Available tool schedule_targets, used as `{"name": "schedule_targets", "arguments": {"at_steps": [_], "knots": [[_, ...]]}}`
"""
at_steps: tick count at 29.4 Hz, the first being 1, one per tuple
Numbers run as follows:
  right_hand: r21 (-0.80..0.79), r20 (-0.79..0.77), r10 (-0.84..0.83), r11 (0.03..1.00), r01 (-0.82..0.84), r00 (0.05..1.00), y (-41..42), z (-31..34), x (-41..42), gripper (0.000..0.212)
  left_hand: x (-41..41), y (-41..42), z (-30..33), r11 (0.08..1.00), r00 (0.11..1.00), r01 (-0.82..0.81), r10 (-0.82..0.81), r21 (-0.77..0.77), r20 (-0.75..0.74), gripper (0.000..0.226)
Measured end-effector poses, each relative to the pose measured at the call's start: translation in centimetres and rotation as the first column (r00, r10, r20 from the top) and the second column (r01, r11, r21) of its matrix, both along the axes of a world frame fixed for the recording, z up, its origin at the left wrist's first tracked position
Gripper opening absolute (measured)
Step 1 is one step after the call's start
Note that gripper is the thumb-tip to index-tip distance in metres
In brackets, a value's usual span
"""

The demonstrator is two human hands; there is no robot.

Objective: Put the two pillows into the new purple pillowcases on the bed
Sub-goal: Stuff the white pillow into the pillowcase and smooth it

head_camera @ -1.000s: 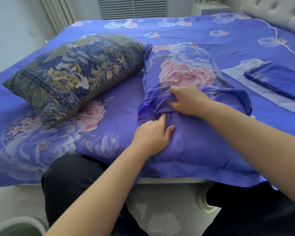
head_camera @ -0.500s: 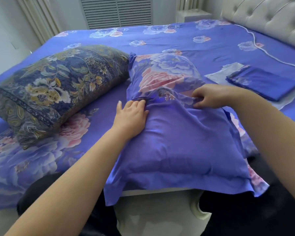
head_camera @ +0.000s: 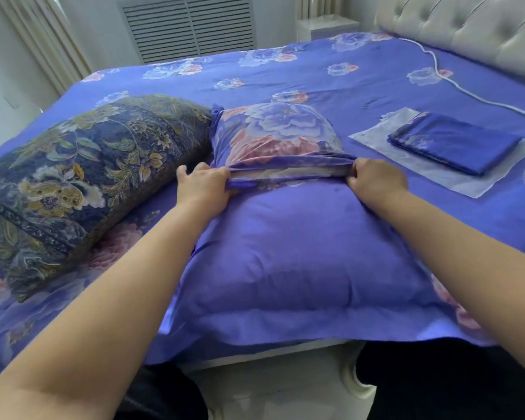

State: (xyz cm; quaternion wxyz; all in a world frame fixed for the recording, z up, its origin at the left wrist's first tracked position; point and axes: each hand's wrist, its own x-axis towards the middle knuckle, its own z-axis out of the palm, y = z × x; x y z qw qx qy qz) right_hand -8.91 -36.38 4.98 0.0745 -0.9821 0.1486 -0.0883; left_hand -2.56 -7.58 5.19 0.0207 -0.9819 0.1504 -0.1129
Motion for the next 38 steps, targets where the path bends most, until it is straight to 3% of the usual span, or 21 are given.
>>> {"name": "schedule_targets", "arguments": {"at_steps": [4,6,8,10,11,13,14,16,18,19,20,21,23,24,25,28,30,32,34,36,38], "knots": [[-0.053,-0.025,0.118,0.991,-0.119,0.993,0.3,-1.4,-0.5,0.022,0.2,-0.2,-0.8,0.979,0.994,-0.021,-0.001,0.203,0.108,0.02],[-0.103,0.024,0.154,0.983,-0.151,0.988,0.4,-1.0,-0.6,0.021,0.9,-0.4,-0.7,0.975,0.977,-0.109,0.07,0.192,0.2,0.023],[-0.14,-0.063,0.15,0.978,-0.158,0.987,0.6,-0.5,-0.5,0.019,1.6,-0.4,-0.7,0.975,0.962,-0.187,0.158,0.117,0.223,0.022],[0.028,-0.15,0.118,0.993,-0.115,0.982,0.7,-0.5,-0.2,0.016,1.9,-0.4,-1.5,0.971,0.962,-0.211,0.186,0.111,0.201,0.022],[0.213,-0.109,0.096,0.974,-0.071,0.989,0.5,-0.7,0.1,0.012,1.9,-0.6,-2.0,0.971,0.965,-0.207,0.182,0.117,0.191,0.021],[0.648,0.1,-0.071,0.761,-0.011,0.992,-0.1,-0.5,0.4,0.003,1.5,-0.8,-2.7,0.978,0.97,-0.174,0.15,0.112,0.191,0.018],[0.728,0.182,-0.162,0.686,-0.022,0.97,-0.6,-0.5,0.5,0.003,1.3,-0.7,-3.0,0.979,0.969,-0.172,0.146,0.114,0.2,0.017],[0.624,0.19,-0.133,0.781,-0.015,0.973,-0.9,-0.4,0.4,0.011,1.0,-0.1,-3.0,0.966,0.973,-0.21,0.193,0.15,0.124,0.018],[0.413,0.002,0.002,0.911,-0.003,1.0,0.2,-0.8,-0.3,0.03,1.4,1.2,-3.4,0.953,0.956,-0.243,0.267,0.183,-0.122,0.018],[0.306,-0.059,0.053,0.951,-0.033,0.997,0.9,-1.2,-0.7,0.038,1.5,1.7,-3.6,0.949,0.906,-0.266,0.306,0.168,-0.293,0.018],[0.212,-0.036,0.092,0.974,-0.082,0.995,1.9,-1.2,-1.3,0.042,1.4,1.9,-3.5,0.944,0.843,-0.29,0.33,0.158,-0.426,0.019],[0.14,0.066,0.147,0.978,-0.156,0.987,2.8,-1.1,-2.1,0.045,1.4,2.1,-3.7,0.942,0.827,-0.3,0.336,0.151,-0.45,0.018],[0.102,0.32,0.318,0.925,-0.366,0.892,4.7,-0.7,-3.5,0.046,0.9,2.3,-3.7,0.933,0.898,-0.329,0.357,0.145,-0.258,0.018],[0.132,0.33,0.406,0.874,-0.467,0.852,5.3,-0.5,-3.9,0.051,0.6,2.5,-3.8,0.931,0.92,-0.349,0.363,0.11,-0.147,0.022],[0.186,0.248,0.482,0.828,-0.529,0.841,5.8,-0.4,-4.1,0.062,0.5,2.8,-3.9,0.929,0.924,-0.366,0.37,0.052,-0.095,0.025],[0.254,-0.191,0.462,0.875,-0.411,0.866,5.7,-1.4,-3.1,0.082,0.0,3.2,-4.1,0.908,0.891,-0.418,0.4,-0.041,-0.214,0.03],[0.267,-0.232,0.337,0.924,-0.273,0.913,4.7,-1.9,-1.6,0.086,-0.3,2.7,-3.3,0.922,0.906,-0.386,0.37,-0.038,-0.207,0.028],[0.31,-0.23,0.235,0.937,-0.158,0.944,4.1,-1.9,-0.4,0.083,-1.2,1.6,-1.3,0.943,0.949,-0.314,0.308,-0.114,-0.066,0.027],[0.258,-0.169,0.179,0.957,-0.132,0.969,5.1,-1.9,0.0,0.071,-2.5,0.3,0.5,0.939,0.99,-0.112,0.134,-0.324,0.047,0.024],[0.131,0.034,0.281,0.95,-0.283,0.959,7.4,-1.6,-1.1,0.057,-4.0,-1.6,1.2,0.854,0.989,0.144,-0.146,-0.501,0.035,0.023],[0.085,0.119,0.477,0.869,-0.487,0.871,9.4,-1.6,-2.3,0.052,-4.6,-2.8,0.0,0.875,0.934,0.28,-0.343,-0.396,-0.097,0.033]]}}
